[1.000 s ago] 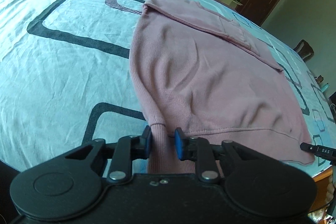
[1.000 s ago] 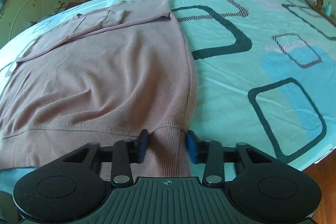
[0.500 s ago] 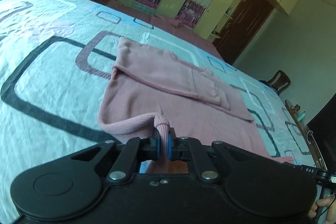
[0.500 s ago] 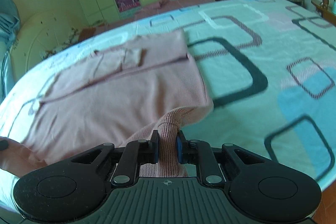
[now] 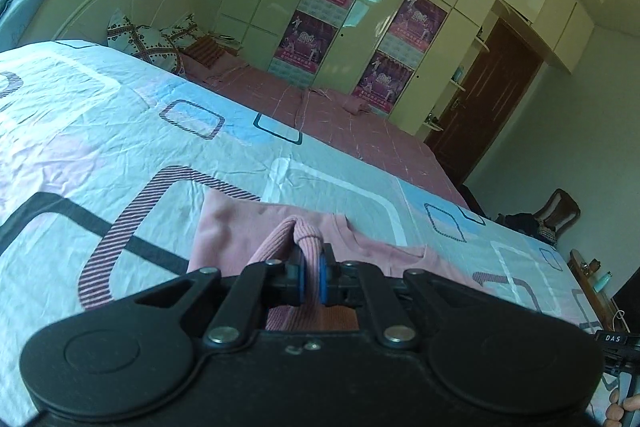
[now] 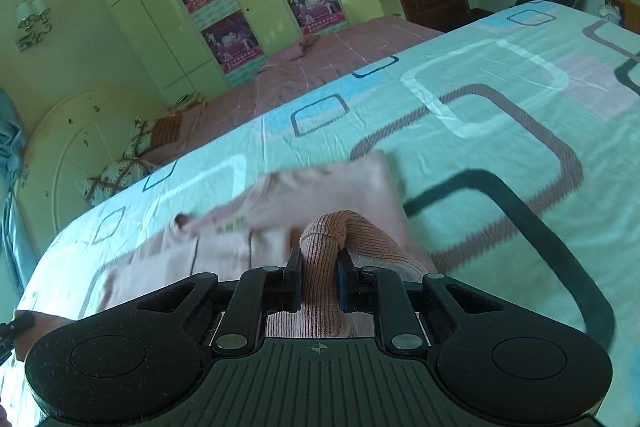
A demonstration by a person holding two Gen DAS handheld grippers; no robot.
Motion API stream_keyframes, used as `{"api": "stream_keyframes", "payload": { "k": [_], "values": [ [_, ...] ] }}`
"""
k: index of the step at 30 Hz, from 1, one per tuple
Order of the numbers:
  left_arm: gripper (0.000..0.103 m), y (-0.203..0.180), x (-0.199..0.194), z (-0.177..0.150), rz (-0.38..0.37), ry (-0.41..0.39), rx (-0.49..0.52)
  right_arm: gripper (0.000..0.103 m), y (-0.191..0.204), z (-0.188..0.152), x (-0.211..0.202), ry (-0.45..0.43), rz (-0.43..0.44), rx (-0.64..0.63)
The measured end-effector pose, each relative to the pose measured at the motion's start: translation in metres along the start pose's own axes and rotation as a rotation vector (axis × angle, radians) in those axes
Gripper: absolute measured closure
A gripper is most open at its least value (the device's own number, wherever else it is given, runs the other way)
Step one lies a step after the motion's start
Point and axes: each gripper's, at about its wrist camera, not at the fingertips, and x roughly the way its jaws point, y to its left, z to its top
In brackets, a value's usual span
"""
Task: Fold small clothes
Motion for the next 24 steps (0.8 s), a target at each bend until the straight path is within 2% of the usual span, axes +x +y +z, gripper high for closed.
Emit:
{"api": "stream_keyframes", "payload": {
  "k": [5, 10, 12, 14, 15, 16, 17, 18, 19, 20, 24],
  "values": [
    [0.097, 0.001, 0.058, 0.021, 0.059, 0.048, -0.027, 0.088, -0.003, 0.036, 0.060, 0.037, -0.011, 0.047],
    [0.097, 0.001, 0.106, 0.020, 0.147, 0.118, 0.006, 0.087, -0.012, 0.048, 0.119, 0.122, -0.039, 0.068],
    [0.091, 0.002, 0.119, 0.019, 0.195, 0.132, 0.022, 0.087, -0.017, 0.049, 0.136, 0.145, -0.051, 0.082],
    [0.082, 0.004, 0.127, 0.019, 0.213, 0.154, 0.028, 0.086, -0.024, 0.050, 0.150, 0.163, -0.052, 0.121],
    [0.079, 0.005, 0.129, 0.021, 0.222, 0.162, 0.038, 0.078, -0.027, 0.052, 0.155, 0.173, -0.051, 0.135],
    [0.069, 0.006, 0.129, 0.021, 0.218, 0.163, 0.052, 0.073, -0.029, 0.053, 0.158, 0.177, -0.050, 0.139],
    [0.048, 0.007, 0.126, 0.023, 0.214, 0.156, 0.062, 0.061, -0.030, 0.055, 0.158, 0.167, -0.050, 0.133],
    [0.037, 0.009, 0.121, 0.024, 0.213, 0.138, 0.065, 0.046, -0.032, 0.056, 0.157, 0.151, -0.047, 0.125],
    [0.026, 0.011, 0.117, 0.025, 0.207, 0.111, 0.071, 0.039, -0.032, 0.059, 0.153, 0.122, -0.043, 0.114],
    [0.026, 0.013, 0.112, 0.028, 0.200, 0.093, 0.079, 0.032, -0.033, 0.061, 0.149, 0.095, -0.041, 0.103],
    [0.027, 0.020, 0.110, 0.035, 0.166, 0.104, 0.101, 0.032, -0.038, 0.073, 0.144, 0.052, -0.007, 0.044]
  ]
}}
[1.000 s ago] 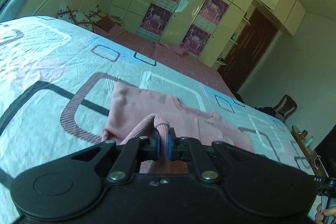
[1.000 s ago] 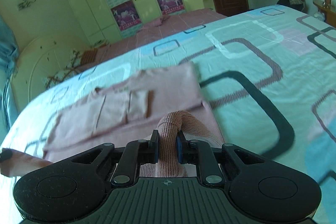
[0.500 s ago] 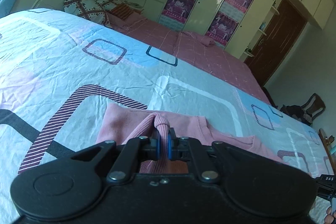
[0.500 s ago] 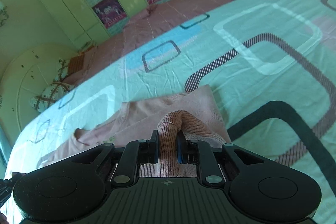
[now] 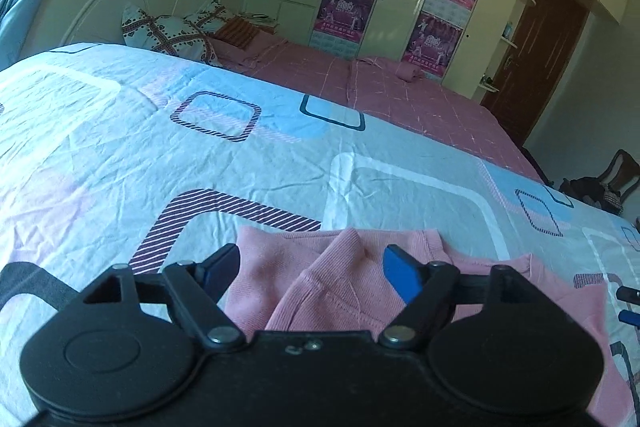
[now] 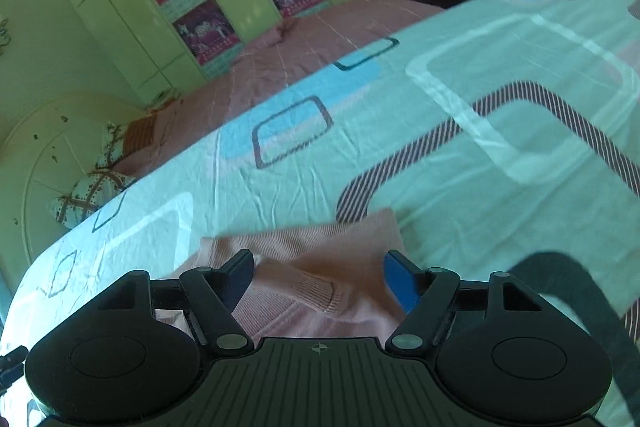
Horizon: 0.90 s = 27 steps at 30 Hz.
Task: Fold small clothes
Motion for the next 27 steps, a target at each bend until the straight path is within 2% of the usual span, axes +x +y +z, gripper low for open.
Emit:
{"api": "stream_keyframes", "payload": {
  "k": [3, 6, 9, 11, 14, 16, 17, 18, 19, 20, 23, 27],
  "values": [
    [0.032, -0.007, 0.018, -0.002, -0.029, 0.053, 0.056, 0.032, 0.004, 0.000, 0.011, 0.033, 0.034, -0.079],
    [0.036, -0.018, 0.042, -0.006, -0.035, 0.099, 0.113, 0.032, 0.008, -0.006, 0.027, 0.060, 0.029, -0.139],
    [0.041, -0.021, 0.064, -0.010, -0.030, 0.134, 0.136, 0.032, 0.009, -0.008, 0.040, 0.072, 0.021, -0.182],
    [0.049, -0.020, 0.075, -0.010, -0.034, 0.159, 0.151, 0.032, 0.009, -0.007, 0.047, 0.078, 0.024, -0.226],
    [0.053, -0.018, 0.081, -0.010, -0.054, 0.180, 0.163, 0.032, 0.013, -0.009, 0.059, 0.096, 0.031, -0.307],
    [0.056, -0.017, 0.082, -0.010, -0.064, 0.196, 0.162, 0.055, 0.015, -0.012, 0.068, 0.116, 0.030, -0.359],
    [0.063, -0.017, 0.081, -0.010, -0.065, 0.200, 0.165, 0.069, 0.015, -0.013, 0.072, 0.135, 0.031, -0.372],
    [0.068, -0.018, 0.080, -0.010, -0.066, 0.200, 0.171, 0.072, 0.015, -0.014, 0.072, 0.135, 0.032, -0.379],
    [0.080, -0.018, 0.078, -0.010, -0.071, 0.197, 0.176, 0.078, 0.016, -0.014, 0.071, 0.135, 0.038, -0.388],
    [0.084, -0.018, 0.076, -0.011, -0.080, 0.192, 0.174, 0.088, 0.017, -0.014, 0.070, 0.135, 0.044, -0.397],
    [0.090, -0.023, 0.064, -0.010, -0.090, 0.123, 0.175, 0.094, 0.017, -0.012, 0.063, 0.112, 0.058, -0.396],
    [0.091, -0.027, 0.045, -0.002, -0.089, 0.001, 0.135, 0.095, 0.018, -0.001, 0.042, 0.002, 0.075, -0.364]
  ]
}}
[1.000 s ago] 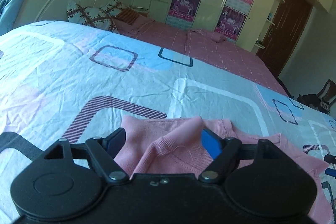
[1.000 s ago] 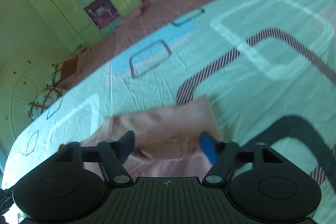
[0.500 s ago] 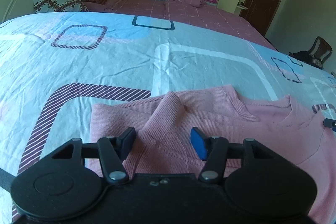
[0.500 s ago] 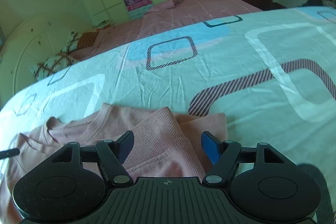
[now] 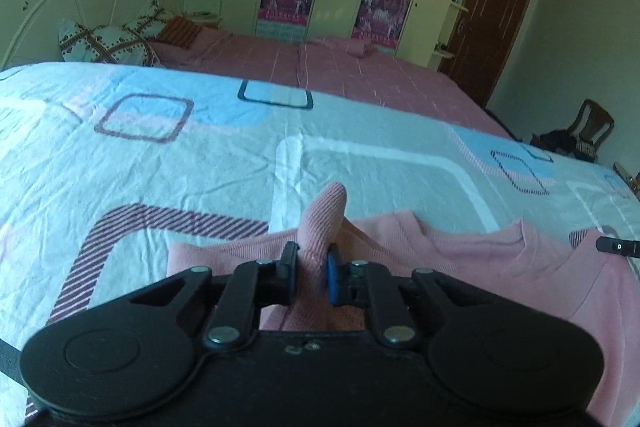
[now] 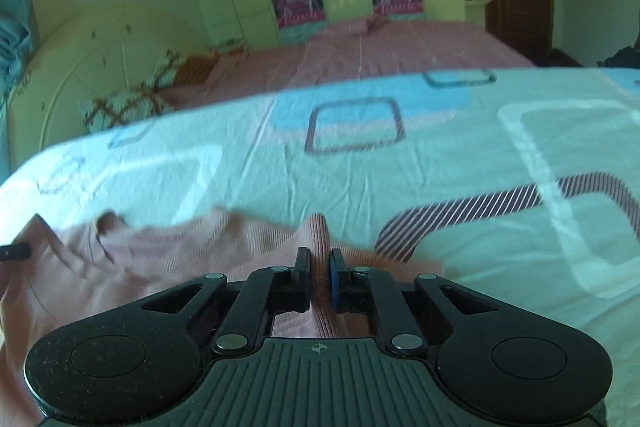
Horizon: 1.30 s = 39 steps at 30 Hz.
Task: Fold small clothes
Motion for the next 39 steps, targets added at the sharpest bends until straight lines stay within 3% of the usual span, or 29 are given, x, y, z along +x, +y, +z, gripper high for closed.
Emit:
{"api": "stream_keyframes", "payload": {
  "k": [3, 6, 9, 10, 11, 13, 16, 18, 19, 21, 25, 26, 27, 29, 31, 33, 36, 39],
  "values": [
    [0.091, 0.000, -0.003, 0.006, 0.042, -0.067, -0.032, 0.096, 0.002, 0.006, -0.011, -0.073, -0.028, 0.000],
    [0.091, 0.007, 0.012, 0.001, 0.091, -0.039, -0.074, 0.096, -0.002, 0.006, -0.006, -0.107, -0.080, 0.048],
    [0.091, 0.005, 0.027, -0.018, 0.140, 0.036, -0.031, 0.096, -0.009, -0.004, 0.020, -0.020, -0.139, 0.075],
    [0.091, 0.005, 0.029, -0.023, 0.153, 0.037, -0.025, 0.096, -0.011, -0.009, 0.027, 0.006, -0.164, 0.077],
    [0.090, 0.005, 0.029, -0.025, 0.163, 0.032, -0.024, 0.103, -0.014, -0.014, 0.032, 0.023, -0.194, 0.084],
    [0.088, 0.005, 0.029, -0.024, 0.171, 0.036, -0.027, 0.103, -0.021, -0.019, 0.033, 0.015, -0.217, 0.104],
    [0.071, -0.001, 0.026, -0.020, 0.201, 0.046, 0.021, 0.103, -0.018, -0.016, 0.027, 0.010, -0.222, 0.081],
    [0.047, -0.001, 0.016, -0.019, 0.194, 0.031, 0.012, 0.103, -0.016, -0.014, 0.017, -0.021, -0.201, 0.084],
    [0.029, -0.001, 0.008, -0.020, 0.190, 0.010, 0.005, 0.103, -0.015, -0.014, 0.011, -0.028, -0.179, 0.086],
    [0.027, -0.003, -0.005, -0.023, 0.191, -0.016, 0.026, 0.103, -0.010, -0.013, 0.004, -0.022, -0.147, 0.075],
    [0.027, -0.005, -0.021, -0.031, 0.166, 0.013, 0.031, 0.100, -0.013, -0.019, -0.002, 0.033, -0.104, 0.105],
    [0.027, -0.005, -0.024, -0.035, 0.167, 0.021, 0.036, 0.092, -0.014, -0.022, -0.002, 0.045, -0.102, 0.110],
    [0.027, -0.006, -0.027, -0.039, 0.167, 0.028, 0.041, 0.069, -0.015, -0.025, -0.004, 0.051, -0.101, 0.113],
    [0.028, -0.006, -0.035, -0.048, 0.163, 0.031, 0.034, 0.038, -0.015, -0.031, -0.009, 0.048, -0.098, 0.114],
    [0.028, -0.006, -0.040, -0.058, 0.153, 0.041, 0.030, 0.038, -0.012, -0.037, -0.014, 0.045, -0.091, 0.091],
    [0.029, -0.006, -0.036, -0.068, 0.166, 0.076, 0.043, 0.060, -0.009, -0.042, -0.012, 0.075, -0.096, 0.069],
    [0.028, -0.008, -0.032, -0.078, 0.203, 0.075, 0.061, 0.082, -0.003, -0.048, -0.010, 0.107, -0.092, 0.040],
    [0.029, -0.013, -0.030, -0.080, 0.233, 0.076, 0.074, 0.094, 0.008, -0.051, -0.013, 0.111, -0.097, -0.010]
  ]
}}
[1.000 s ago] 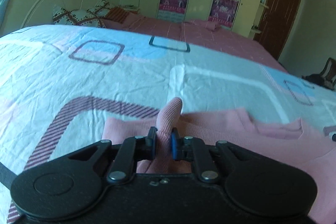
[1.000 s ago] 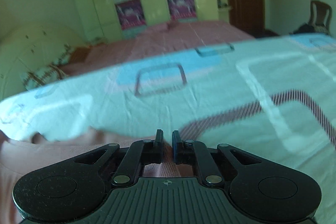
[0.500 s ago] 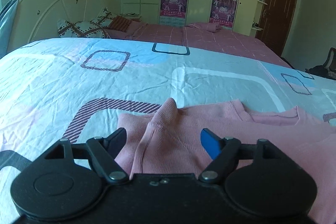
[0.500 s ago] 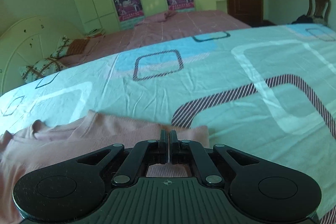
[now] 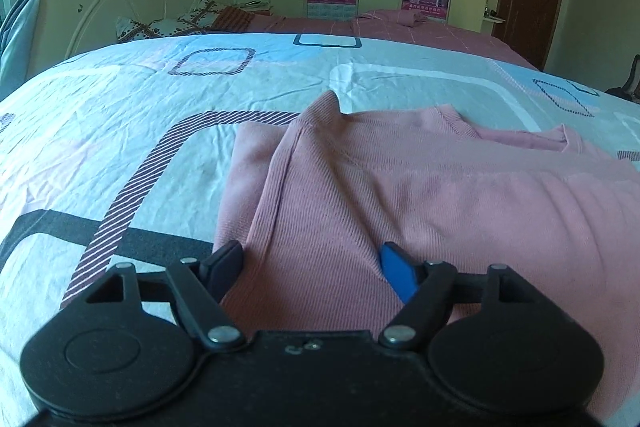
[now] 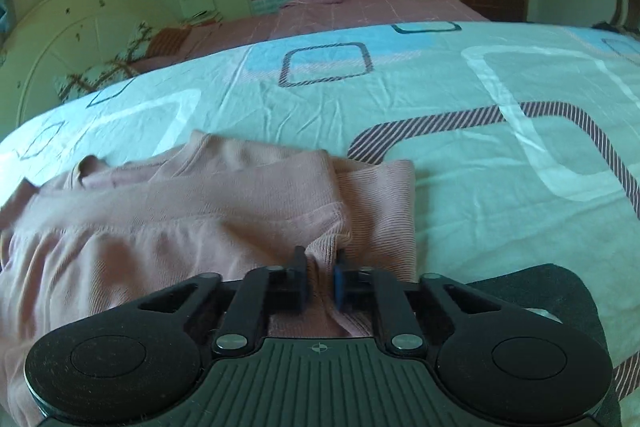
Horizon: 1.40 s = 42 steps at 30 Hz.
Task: Fold small clothes
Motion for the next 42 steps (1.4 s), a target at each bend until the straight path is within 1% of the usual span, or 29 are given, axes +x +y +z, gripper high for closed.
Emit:
{"api": "stream_keyframes", "payload": {
  "k": [1, 2, 3, 4, 5, 6, 8, 10, 13, 14, 15, 16, 17, 19, 20, 21, 23, 24, 26, 27, 29, 32, 34, 36, 37, 39, 40, 42],
  "values": [
    [0.030, -0.001, 0.000, -0.001, 0.008, -0.001, 0.002, 0.094, 0.003, -0.001, -0.002, -0.021, -0.031, -0.024],
    [0.030, -0.001, -0.001, -0.002, 0.016, -0.002, -0.001, 0.095, 0.003, -0.002, -0.002, -0.056, -0.084, -0.040],
    [0.030, -0.001, -0.002, -0.003, 0.021, -0.003, -0.009, 0.103, -0.002, -0.003, 0.001, -0.073, -0.152, -0.032],
    [0.030, -0.001, -0.003, -0.003, 0.023, 0.000, -0.014, 0.103, -0.010, -0.004, 0.006, -0.062, -0.178, 0.000],
    [0.031, 0.000, -0.006, -0.003, 0.023, 0.006, -0.020, 0.103, -0.018, -0.005, 0.007, -0.058, -0.147, 0.041],
    [0.032, 0.001, -0.009, -0.002, 0.015, 0.007, -0.027, 0.103, -0.021, -0.004, 0.003, -0.058, -0.124, 0.050],
    [0.038, 0.003, -0.017, -0.002, 0.017, -0.004, -0.024, 0.102, -0.021, -0.003, -0.010, -0.079, -0.111, 0.041],
    [0.039, 0.003, -0.029, -0.002, 0.012, -0.028, -0.025, 0.102, -0.021, -0.003, -0.024, -0.099, -0.102, 0.045],
    [0.038, -0.001, -0.044, -0.005, -0.012, -0.048, -0.010, 0.101, -0.019, -0.011, -0.040, -0.089, -0.035, 0.081],
    [0.037, -0.002, -0.045, -0.007, -0.017, -0.042, -0.003, 0.094, -0.017, -0.015, -0.044, -0.078, -0.016, 0.089],
    [0.037, -0.003, -0.046, -0.010, -0.017, -0.034, 0.002, 0.075, -0.014, -0.020, -0.048, -0.068, -0.008, 0.095],
    [0.037, -0.003, -0.046, -0.013, -0.014, -0.027, 0.008, 0.061, -0.011, -0.025, -0.052, -0.063, -0.002, 0.100],
    [0.038, -0.003, -0.044, -0.017, -0.012, -0.016, 0.015, 0.044, -0.010, -0.030, -0.056, -0.064, 0.000, 0.104],
    [0.039, 0.000, -0.039, -0.026, -0.007, 0.013, 0.028, 0.044, -0.005, -0.038, -0.064, -0.072, -0.009, 0.094],
    [0.039, 0.000, -0.038, -0.029, -0.006, 0.009, 0.034, 0.045, -0.003, -0.041, -0.065, -0.066, -0.022, 0.081],
    [0.039, 0.000, -0.038, -0.030, -0.003, 0.005, 0.044, 0.053, -0.001, -0.044, -0.063, -0.044, -0.045, 0.066],
    [0.041, -0.002, -0.039, -0.031, 0.001, 0.006, 0.050, 0.062, -0.001, -0.053, -0.056, 0.014, -0.081, 0.051],
    [0.042, 0.000, -0.040, -0.031, -0.003, 0.008, 0.048, 0.063, 0.000, -0.057, -0.056, 0.016, -0.100, 0.027],
    [0.049, 0.002, -0.042, -0.035, -0.006, 0.007, 0.064, 0.064, 0.002, -0.065, -0.059, 0.035, -0.137, -0.020],
    [0.050, 0.003, -0.044, -0.037, -0.009, 0.007, 0.071, 0.068, 0.001, -0.067, -0.062, 0.051, -0.141, -0.022],
    [0.052, 0.006, -0.047, -0.040, -0.018, 0.004, 0.085, 0.071, 0.000, -0.075, -0.067, 0.080, -0.143, -0.024],
    [0.054, 0.010, -0.048, -0.040, -0.035, 0.008, 0.086, 0.072, 0.004, -0.086, -0.072, 0.092, -0.178, -0.081],
    [0.055, 0.013, -0.054, -0.037, -0.050, 0.018, 0.074, 0.072, 0.005, -0.084, -0.075, 0.124, -0.186, -0.069],
    [0.057, 0.016, -0.062, -0.035, -0.069, 0.009, 0.064, 0.071, 0.009, -0.083, -0.080, 0.138, -0.197, -0.075],
    [0.057, 0.016, -0.066, -0.034, -0.075, 0.000, 0.059, 0.071, 0.011, -0.082, -0.086, 0.121, -0.205, -0.065],
    [0.057, 0.014, -0.073, -0.029, -0.101, -0.026, 0.036, 0.071, 0.019, -0.076, -0.100, 0.042, -0.182, -0.034],
    [0.054, 0.011, -0.074, -0.026, -0.118, -0.034, 0.033, 0.071, 0.028, -0.069, -0.105, 0.004, -0.160, -0.023],
    [0.054, 0.001, -0.073, -0.020, -0.145, -0.047, 0.052, 0.071, 0.051, -0.060, -0.105, -0.032, -0.095, -0.019]
  ]
}}
